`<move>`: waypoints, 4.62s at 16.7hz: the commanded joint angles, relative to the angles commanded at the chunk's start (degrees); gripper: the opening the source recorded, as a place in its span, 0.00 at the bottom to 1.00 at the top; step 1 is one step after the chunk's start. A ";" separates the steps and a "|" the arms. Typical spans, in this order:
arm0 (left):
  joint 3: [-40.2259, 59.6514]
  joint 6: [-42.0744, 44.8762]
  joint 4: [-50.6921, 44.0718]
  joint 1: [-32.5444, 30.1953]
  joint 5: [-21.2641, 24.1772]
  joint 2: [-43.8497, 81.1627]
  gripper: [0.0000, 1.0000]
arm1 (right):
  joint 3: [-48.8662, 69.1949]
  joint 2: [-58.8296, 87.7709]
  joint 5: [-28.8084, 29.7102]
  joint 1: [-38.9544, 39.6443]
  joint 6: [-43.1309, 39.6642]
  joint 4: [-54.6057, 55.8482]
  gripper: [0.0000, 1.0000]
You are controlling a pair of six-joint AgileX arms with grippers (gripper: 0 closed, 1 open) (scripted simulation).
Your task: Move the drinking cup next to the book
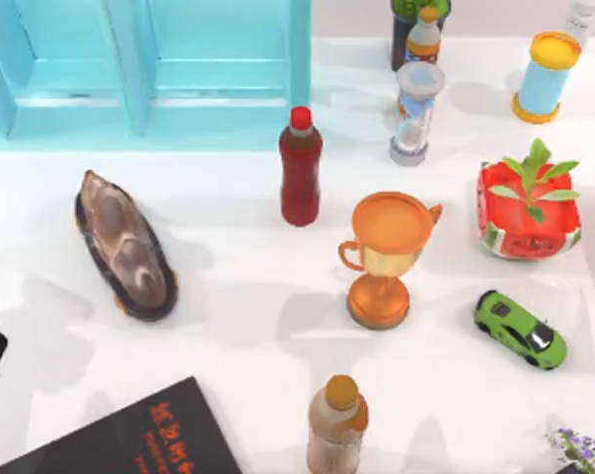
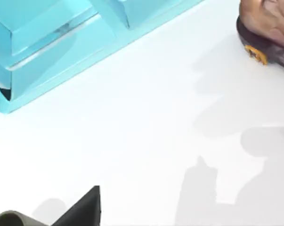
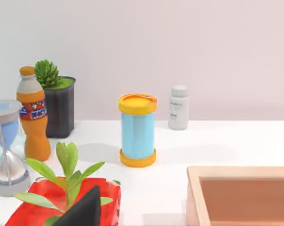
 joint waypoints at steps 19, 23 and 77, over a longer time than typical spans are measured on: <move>71.65 84.38 -54.20 26.33 0.72 82.00 1.00 | 0.00 0.00 0.00 0.00 0.00 0.00 1.00; 79.06 91.48 -54.16 29.35 -1.27 84.23 1.00 | 0.00 0.00 0.00 0.00 0.00 0.00 1.00; 69.88 92.12 -43.24 29.54 -1.44 85.43 0.00 | 0.00 0.00 0.00 0.00 0.00 0.00 1.00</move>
